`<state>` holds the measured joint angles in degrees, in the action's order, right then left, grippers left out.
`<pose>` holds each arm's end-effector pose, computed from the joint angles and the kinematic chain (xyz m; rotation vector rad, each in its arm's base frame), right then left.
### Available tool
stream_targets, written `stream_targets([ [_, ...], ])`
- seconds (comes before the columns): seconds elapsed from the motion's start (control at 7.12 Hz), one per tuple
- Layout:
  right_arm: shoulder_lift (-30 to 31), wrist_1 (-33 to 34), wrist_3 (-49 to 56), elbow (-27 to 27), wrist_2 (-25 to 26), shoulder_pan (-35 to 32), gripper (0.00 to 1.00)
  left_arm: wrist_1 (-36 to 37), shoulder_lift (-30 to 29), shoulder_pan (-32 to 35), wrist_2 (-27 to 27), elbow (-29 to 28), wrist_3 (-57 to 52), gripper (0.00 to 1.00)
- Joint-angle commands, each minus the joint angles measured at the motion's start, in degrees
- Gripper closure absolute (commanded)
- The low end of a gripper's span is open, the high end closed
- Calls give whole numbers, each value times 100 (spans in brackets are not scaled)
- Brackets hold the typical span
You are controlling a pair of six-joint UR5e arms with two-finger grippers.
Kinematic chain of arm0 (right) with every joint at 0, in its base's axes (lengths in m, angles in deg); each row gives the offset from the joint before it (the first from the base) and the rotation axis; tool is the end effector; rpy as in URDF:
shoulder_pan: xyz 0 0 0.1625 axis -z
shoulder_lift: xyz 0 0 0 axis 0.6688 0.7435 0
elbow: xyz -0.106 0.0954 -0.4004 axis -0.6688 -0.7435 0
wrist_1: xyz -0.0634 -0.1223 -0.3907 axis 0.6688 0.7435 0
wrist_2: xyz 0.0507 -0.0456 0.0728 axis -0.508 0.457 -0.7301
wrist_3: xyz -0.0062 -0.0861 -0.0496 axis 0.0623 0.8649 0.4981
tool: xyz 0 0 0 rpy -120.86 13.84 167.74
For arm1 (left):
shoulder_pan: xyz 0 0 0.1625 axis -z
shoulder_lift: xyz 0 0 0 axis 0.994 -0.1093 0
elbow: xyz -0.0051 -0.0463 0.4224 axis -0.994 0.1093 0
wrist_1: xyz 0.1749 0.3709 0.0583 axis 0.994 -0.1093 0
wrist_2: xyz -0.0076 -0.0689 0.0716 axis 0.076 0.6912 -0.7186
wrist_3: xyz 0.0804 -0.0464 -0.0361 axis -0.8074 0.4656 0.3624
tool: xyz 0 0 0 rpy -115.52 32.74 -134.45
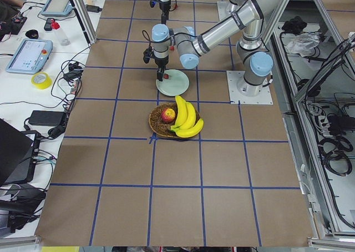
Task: Collect all strawberries into plate
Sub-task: 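Grasp the center strawberry with the left gripper while the right grasps the last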
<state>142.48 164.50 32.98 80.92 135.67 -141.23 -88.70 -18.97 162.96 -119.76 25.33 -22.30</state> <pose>0.2229 -0.5271 0.2494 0.1755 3.1207 0.0288 -0.0380 -0.5294 0.2503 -0.2031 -3.1114 0.0392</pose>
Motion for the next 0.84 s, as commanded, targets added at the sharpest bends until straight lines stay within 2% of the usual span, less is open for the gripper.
stream_targets([
  [0.0,358,-139,2138,469,496,1035,0,-34,-6,1027,2,-170,1932,0],
  [0.14,524,-61,3019,741,533,1527,0,-24,-120,1494,54,-215,3041,0],
  [0.28,578,-34,3559,909,456,2098,0,45,-243,1951,55,-224,3600,0],
  [0.42,579,-25,3816,936,403,2573,0,116,-322,2556,-15,-224,3406,0],
  [0.56,579,-34,3880,980,202,2830,0,421,-480,2884,-16,-215,3143,0],
  [0.7,518,158,4037,1129,87,2868,0,502,-682,2913,28,-215,3123,0],
])
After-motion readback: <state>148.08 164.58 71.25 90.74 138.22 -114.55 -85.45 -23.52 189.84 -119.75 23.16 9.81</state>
